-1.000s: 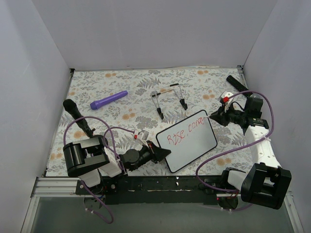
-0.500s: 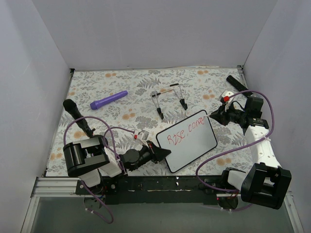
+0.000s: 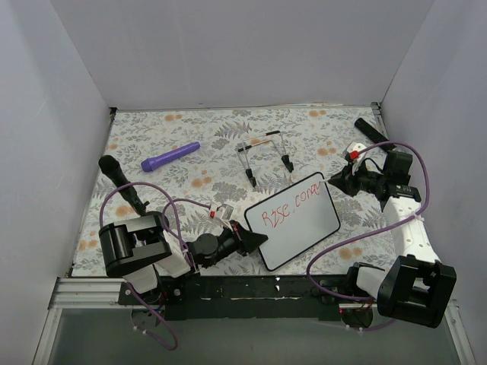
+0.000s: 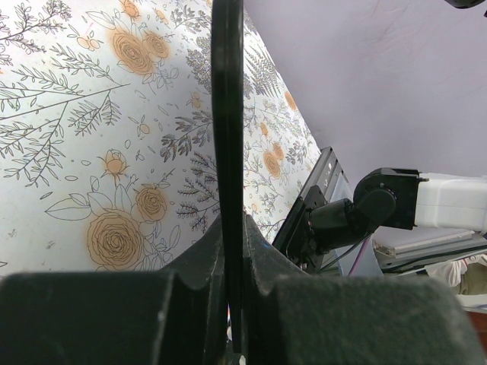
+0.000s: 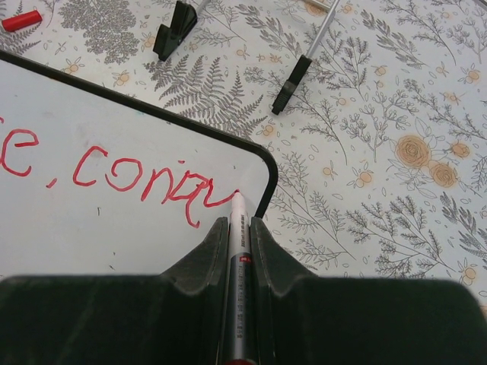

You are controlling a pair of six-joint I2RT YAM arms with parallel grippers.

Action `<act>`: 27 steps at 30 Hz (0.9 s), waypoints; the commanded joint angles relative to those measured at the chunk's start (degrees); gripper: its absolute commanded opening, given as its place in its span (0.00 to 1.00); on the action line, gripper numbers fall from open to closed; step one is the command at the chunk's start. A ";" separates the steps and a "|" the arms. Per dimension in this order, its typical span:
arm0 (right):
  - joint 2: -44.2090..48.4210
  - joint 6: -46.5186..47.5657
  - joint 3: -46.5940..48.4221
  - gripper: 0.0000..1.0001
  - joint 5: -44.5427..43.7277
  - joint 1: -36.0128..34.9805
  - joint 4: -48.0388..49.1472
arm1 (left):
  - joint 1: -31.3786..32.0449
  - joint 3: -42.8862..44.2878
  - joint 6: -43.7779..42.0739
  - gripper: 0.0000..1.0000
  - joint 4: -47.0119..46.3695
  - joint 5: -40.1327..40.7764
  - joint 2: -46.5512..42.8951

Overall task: Write a sentence on the whiteboard
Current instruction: Write on the whiteboard with the whiteboard.

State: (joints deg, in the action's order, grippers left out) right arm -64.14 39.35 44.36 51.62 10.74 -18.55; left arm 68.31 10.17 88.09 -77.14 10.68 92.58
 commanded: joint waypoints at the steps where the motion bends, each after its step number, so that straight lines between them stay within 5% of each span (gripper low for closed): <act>1: -0.46 2.91 1.17 0.01 1.21 -0.20 -2.28 | 0.15 -0.42 -3.89 0.00 -11.54 -2.59 1.20; 27: 1.47 5.03 0.29 0.01 -2.75 -0.28 -6.50 | 0.15 -0.59 -3.90 0.00 -11.62 -2.50 0.85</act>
State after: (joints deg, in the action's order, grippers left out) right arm -63.46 44.31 44.34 49.89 10.74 -24.47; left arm 68.31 10.15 88.36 -77.14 10.70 92.58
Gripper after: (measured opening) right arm 0.182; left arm 0.046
